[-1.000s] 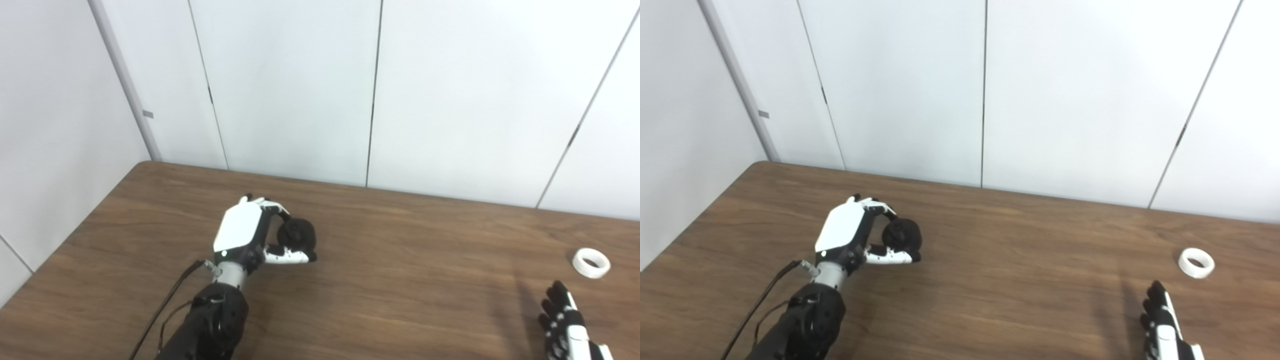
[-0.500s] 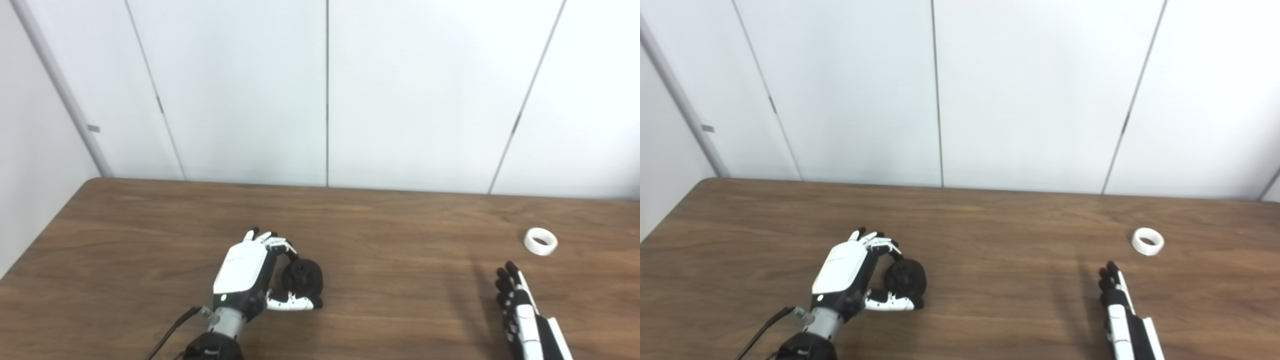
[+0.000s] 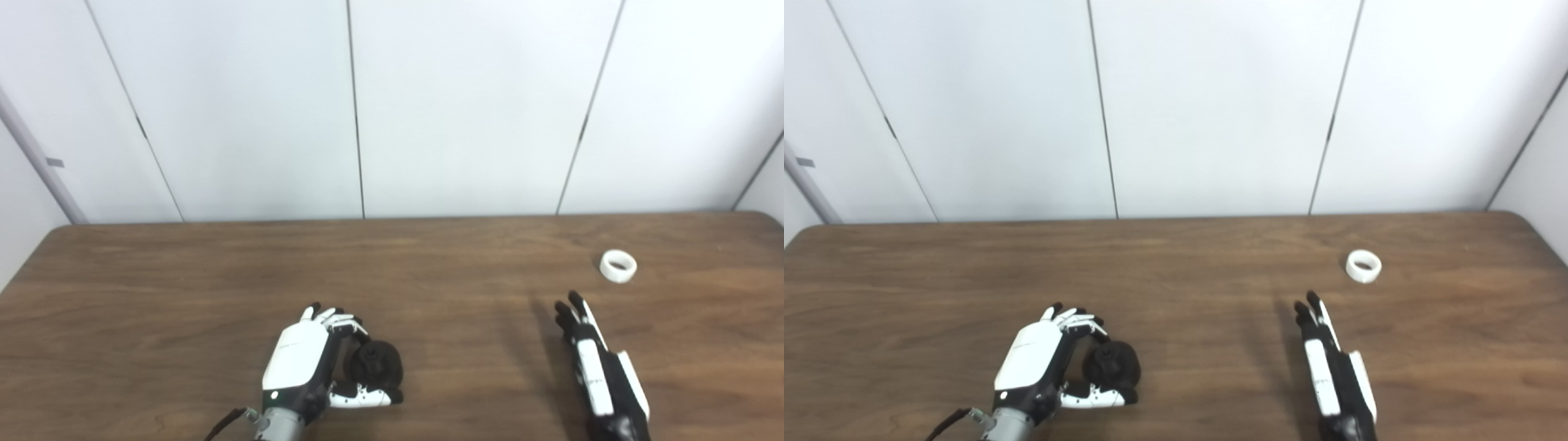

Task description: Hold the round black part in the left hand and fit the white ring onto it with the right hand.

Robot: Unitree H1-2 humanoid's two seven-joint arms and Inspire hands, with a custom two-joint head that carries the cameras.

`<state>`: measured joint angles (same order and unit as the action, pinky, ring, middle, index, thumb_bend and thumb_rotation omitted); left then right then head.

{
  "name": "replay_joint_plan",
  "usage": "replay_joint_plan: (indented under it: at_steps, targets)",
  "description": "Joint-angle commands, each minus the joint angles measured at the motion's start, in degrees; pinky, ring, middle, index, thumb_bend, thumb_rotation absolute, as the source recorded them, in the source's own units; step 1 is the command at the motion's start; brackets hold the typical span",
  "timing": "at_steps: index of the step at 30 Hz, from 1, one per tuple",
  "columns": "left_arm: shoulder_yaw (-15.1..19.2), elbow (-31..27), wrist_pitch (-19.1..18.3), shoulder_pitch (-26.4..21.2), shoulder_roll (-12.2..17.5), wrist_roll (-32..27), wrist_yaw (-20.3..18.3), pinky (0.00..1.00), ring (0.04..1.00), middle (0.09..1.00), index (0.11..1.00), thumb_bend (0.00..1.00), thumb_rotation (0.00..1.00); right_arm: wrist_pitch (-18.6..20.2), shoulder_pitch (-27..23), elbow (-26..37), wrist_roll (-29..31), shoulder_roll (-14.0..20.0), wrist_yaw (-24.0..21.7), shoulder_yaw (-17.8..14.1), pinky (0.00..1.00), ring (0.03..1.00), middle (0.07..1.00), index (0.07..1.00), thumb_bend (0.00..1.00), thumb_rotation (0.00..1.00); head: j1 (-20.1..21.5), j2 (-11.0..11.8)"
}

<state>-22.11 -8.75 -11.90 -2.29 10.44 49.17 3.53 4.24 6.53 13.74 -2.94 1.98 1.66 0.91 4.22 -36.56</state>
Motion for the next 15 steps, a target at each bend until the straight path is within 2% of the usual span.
replay_joint_plan:
  at_steps: [1, 15]
  targets:
    - [-0.5, -0.6, 2.0, -0.5, -0.4, 0.9, 1.1, 1.00, 0.888, 0.786, 0.483, 0.52, 0.06, 0.0, -0.6, 2.2, -0.2, -0.6, -0.4, 0.5, 0.99, 0.952, 0.939, 0.978, 0.55, 1.00, 0.2, -0.3]
    - [-2.8, 3.1, 3.7, 1.8, -2.1, 4.8, 2.9, 1.00, 0.889, 0.786, 0.484, 0.52, 0.05, 2.8, -1.4, 4.6, 0.1, 0.3, -0.5, -0.4, 1.00, 0.947, 0.939, 0.971, 0.57, 1.00, 0.6, -2.0]
